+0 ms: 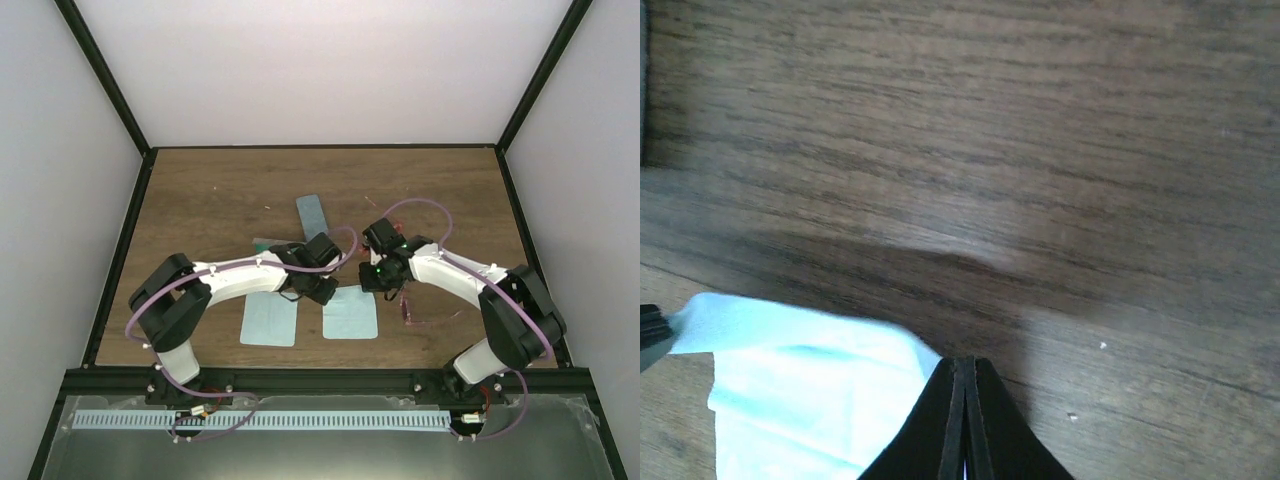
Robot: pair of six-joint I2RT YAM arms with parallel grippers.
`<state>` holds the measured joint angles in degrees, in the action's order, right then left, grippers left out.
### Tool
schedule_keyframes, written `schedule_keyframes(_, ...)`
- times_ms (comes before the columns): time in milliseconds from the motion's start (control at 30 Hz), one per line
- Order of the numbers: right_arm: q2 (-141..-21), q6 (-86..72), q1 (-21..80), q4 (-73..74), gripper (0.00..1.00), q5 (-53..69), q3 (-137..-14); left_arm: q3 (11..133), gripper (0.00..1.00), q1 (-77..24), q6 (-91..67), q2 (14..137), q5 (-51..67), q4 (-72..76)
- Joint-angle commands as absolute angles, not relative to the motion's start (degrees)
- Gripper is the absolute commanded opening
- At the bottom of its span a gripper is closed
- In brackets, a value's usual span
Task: Organize the sunglasses
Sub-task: Fold the glasses cleaning cloth at the center of the board.
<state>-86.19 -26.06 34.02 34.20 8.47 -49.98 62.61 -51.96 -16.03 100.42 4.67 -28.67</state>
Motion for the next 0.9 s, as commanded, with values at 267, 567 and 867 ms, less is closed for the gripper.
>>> schedule_keyframes(267,-83.5,-26.5,34.6,36.5,0.01,8.4,-50.4,61.7,0.04,-52.5,-16.3,97.7,6.6,-27.6)
schedule_keyframes(567,-81.1,-26.2,34.7,36.3,0.01,8.6,-49.2,61.9,0.04,-54.1,-17.4,99.4,5.2,-27.8)
schedule_keyframes(867,-78.4,-26.7,34.7,36.5,0.01,9.2,-47.4,60.8,0.04,-54.4,-18.1,96.9,4.9,-27.3)
